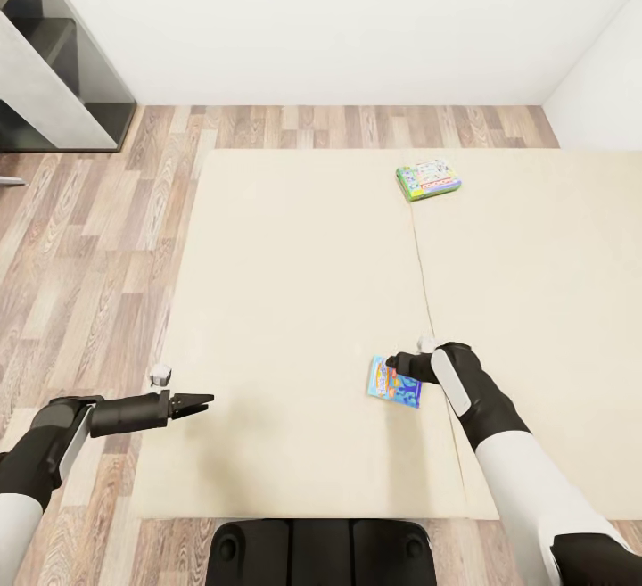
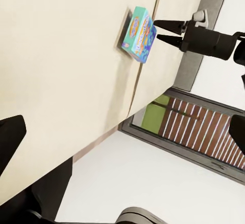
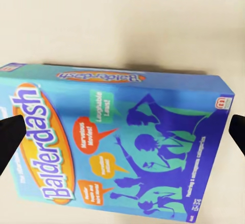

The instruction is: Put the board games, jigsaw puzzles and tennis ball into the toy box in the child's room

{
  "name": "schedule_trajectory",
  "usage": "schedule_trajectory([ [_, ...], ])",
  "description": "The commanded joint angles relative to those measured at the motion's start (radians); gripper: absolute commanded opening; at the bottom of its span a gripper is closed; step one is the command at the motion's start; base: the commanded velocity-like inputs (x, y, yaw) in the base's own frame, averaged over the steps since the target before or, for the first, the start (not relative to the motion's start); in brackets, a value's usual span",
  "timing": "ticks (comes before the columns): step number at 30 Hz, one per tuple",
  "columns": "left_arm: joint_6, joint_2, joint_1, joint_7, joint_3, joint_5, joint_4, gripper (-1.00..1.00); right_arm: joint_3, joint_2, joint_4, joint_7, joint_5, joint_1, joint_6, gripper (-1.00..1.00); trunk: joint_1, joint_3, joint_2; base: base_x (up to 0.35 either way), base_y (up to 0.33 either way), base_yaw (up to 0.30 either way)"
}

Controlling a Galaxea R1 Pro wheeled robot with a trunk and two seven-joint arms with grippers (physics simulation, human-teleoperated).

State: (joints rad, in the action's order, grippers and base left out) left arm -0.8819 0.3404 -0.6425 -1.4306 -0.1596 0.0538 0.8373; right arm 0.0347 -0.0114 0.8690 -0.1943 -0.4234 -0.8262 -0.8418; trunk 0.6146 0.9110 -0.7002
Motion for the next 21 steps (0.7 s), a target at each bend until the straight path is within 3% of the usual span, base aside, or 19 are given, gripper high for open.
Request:
schedule_trajectory([
  [1,-0.01,0.0,0.0,-0.004,0.0,0.001,0.0,1.0,0.005,-0.001,0.001,-0.01,-0.009,0.0,-0.002,1.0,0.0,0.001,-0.001,0.0,0.0,0.0],
  [9,-0.019,0.004,0.0,-0.018,-0.002,0.011,0.0,1.0,0.008,0.0,0.001,-0.011,-0.008,0.001,-0.001,1.0,0.0,0.001,-0.001,0.0,0.0,0.0],
  [15,-0.021,0.02,0.001,-0.14,-0.002,0.008,0.0,1.0,0.01,0.001,0.001,-0.013,-0.008,0.001,0.0,1.0,0.0,0.001,-0.001,0.0,0.0,0.0],
  [21,-0.022,0.043,0.001,-0.14,-0.001,0.012,0.0,1.0,0.009,0.001,0.001,-0.013,-0.008,0.001,0.001,1.0,0.0,0.002,-0.001,0.0,0.0,0.0],
])
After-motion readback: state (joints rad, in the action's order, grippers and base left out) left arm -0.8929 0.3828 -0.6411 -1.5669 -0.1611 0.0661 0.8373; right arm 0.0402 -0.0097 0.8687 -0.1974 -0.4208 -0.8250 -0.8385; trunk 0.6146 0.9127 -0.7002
